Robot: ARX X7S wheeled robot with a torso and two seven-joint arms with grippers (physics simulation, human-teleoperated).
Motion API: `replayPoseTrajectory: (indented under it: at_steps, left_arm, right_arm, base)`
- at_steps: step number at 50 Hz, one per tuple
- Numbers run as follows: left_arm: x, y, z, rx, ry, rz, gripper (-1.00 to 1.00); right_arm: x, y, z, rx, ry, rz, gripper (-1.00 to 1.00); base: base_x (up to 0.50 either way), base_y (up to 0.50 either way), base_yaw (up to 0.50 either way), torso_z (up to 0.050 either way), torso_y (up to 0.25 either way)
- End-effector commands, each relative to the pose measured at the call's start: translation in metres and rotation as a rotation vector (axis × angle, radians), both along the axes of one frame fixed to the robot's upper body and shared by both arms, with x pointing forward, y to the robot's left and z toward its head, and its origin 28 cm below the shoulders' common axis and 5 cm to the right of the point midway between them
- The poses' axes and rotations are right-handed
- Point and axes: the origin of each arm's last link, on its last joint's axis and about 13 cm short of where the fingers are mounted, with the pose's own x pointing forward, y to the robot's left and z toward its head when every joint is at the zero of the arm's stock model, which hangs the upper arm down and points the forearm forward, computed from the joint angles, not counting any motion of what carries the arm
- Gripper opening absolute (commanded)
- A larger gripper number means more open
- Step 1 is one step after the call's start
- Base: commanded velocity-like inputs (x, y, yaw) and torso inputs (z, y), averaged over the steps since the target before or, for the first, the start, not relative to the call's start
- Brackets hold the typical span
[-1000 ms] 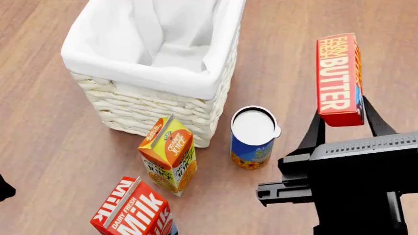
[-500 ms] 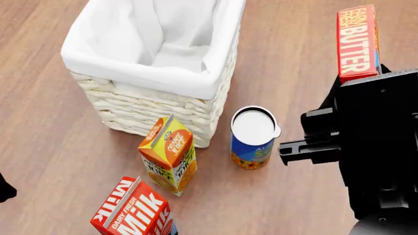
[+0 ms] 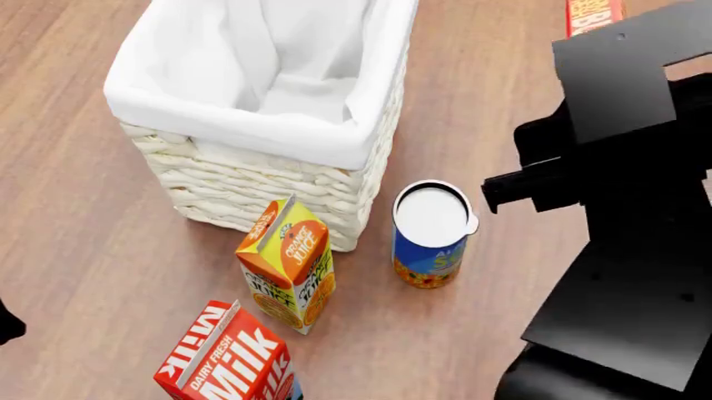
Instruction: Pick up the butter and put it in the basket.
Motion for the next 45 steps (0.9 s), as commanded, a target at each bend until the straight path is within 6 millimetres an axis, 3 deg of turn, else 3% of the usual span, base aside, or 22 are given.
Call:
replayPoseTrajectory:
  at_steps: [1,27,45]
  left_arm:
    - [0.000,0.001,0.002,-0.010,-0.001,0.006,1.00]
    - [-0.004,-0.002,0.001,-0.018,0.002,0.004,1.00]
    - [-0.005,-0.001,0.003,-0.024,-0.004,0.009,1.00]
  right_arm:
    - [0.021,-0.004,0.018,-0.029,0.020,-0.049,-1.00]
    - [0.036,-0.013,0.064,0.159,0.035,0.009,-1.00]
    - [0.052,0.016,0.123,0.196,0.101,0.159,-1.00]
  base:
    - [0.00,0.00,0.00,0.000,0.010]
    - [0.00,0.00,0.00,0.001,0.002]
    - [0.00,0.00,0.00,0.001,0.002]
